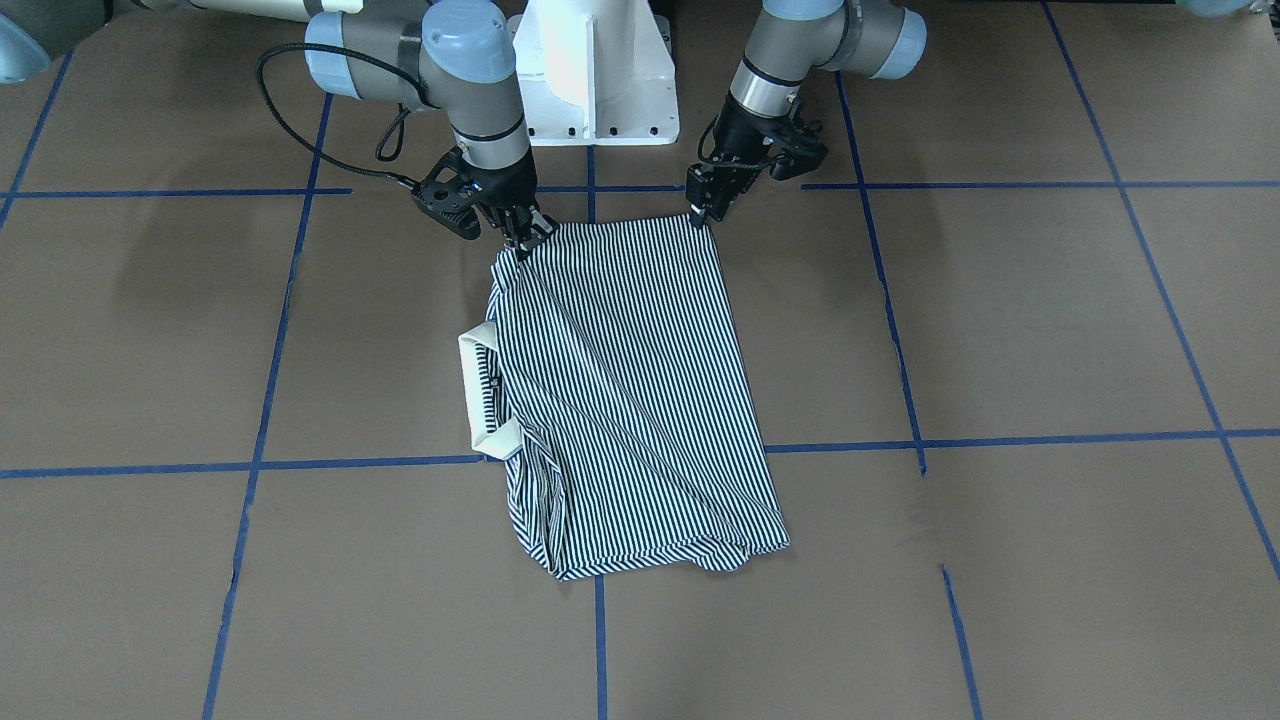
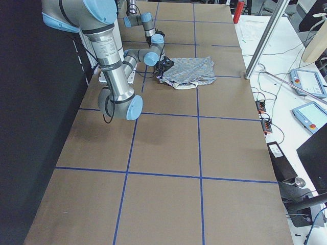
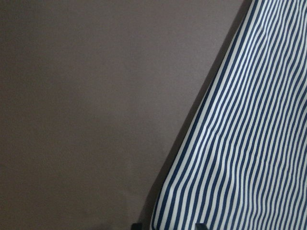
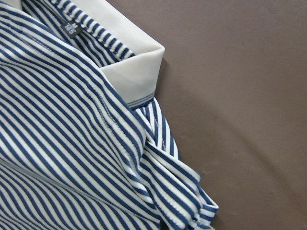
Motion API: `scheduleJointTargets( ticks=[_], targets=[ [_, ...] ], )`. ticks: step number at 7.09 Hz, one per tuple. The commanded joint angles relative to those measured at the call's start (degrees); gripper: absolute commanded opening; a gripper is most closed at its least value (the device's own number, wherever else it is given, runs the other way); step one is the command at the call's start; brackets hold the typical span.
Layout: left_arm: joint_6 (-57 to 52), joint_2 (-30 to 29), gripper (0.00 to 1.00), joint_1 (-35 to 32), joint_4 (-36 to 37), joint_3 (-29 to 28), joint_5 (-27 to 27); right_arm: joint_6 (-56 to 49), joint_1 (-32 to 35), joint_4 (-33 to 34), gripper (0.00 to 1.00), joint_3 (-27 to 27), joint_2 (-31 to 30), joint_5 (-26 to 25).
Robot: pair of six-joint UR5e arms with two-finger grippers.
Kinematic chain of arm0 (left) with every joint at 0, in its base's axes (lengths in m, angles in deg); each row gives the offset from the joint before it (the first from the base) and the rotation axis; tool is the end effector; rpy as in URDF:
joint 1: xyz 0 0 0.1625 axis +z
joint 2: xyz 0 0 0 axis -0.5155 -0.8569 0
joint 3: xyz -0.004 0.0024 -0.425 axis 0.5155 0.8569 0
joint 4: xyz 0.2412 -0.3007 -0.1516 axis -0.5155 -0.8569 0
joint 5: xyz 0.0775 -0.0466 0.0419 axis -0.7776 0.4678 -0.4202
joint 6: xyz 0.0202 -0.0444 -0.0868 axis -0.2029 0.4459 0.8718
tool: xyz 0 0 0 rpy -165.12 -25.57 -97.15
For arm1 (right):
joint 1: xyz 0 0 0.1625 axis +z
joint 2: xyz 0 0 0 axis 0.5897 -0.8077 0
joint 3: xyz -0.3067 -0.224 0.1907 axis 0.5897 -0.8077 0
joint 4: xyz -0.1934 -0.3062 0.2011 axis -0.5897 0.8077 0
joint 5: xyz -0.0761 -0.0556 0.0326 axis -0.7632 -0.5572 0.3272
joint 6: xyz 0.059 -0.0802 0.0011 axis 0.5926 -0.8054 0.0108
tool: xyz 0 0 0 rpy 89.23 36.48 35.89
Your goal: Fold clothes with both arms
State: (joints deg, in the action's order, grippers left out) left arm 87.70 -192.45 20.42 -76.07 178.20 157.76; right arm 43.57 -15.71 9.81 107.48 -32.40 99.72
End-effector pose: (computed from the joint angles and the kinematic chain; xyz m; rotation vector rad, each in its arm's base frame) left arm 0.5219 -0.2442 0.3194 -0.0746 1.1039 -0.6717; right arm -0.5588 -0.3312 0.2492 -0.2159 -0.8111 0.6935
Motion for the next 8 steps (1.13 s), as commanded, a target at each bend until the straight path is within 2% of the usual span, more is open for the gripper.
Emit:
scheduleJointTargets(
  ticks=[1, 3, 4, 5, 6, 8],
  targets=[
    [-0.1, -2.1, 0.46, 0.7, 4.2, -0.2, 0.1, 0.0, 0.0, 0.0, 0.0, 0.0, -0.1, 0.0],
    [0.0, -2.2, 0.39, 0.6, 4.8, -0.5, 0.0, -0.1, 0.0, 0.0, 0.0, 0.0, -0.1, -0.1],
    [-0.1, -2.2, 0.32, 0.5, 4.8, -0.7, -0.1, -0.1, 0.0, 0.0, 0.0, 0.1, -0.1, -0.1],
    [0.0, -2.2, 0.14, 0.4, 4.8, -0.6, -0.1, -0.1, 0.0, 0.0, 0.0, 0.0, -0.1, -0.1],
    [0.0, -2.2, 0.0, 0.4, 4.8, -0.6, -0.1, -0.1, 0.0, 0.0, 0.0, 0.0, -0.1, -0.1],
    [-0.1, -1.7, 0.0, 0.2, 4.9, 1.5, -0.1, 0.0, -0.3, 0.0, 0.0, 0.1, -0.1, -0.2]
  ],
)
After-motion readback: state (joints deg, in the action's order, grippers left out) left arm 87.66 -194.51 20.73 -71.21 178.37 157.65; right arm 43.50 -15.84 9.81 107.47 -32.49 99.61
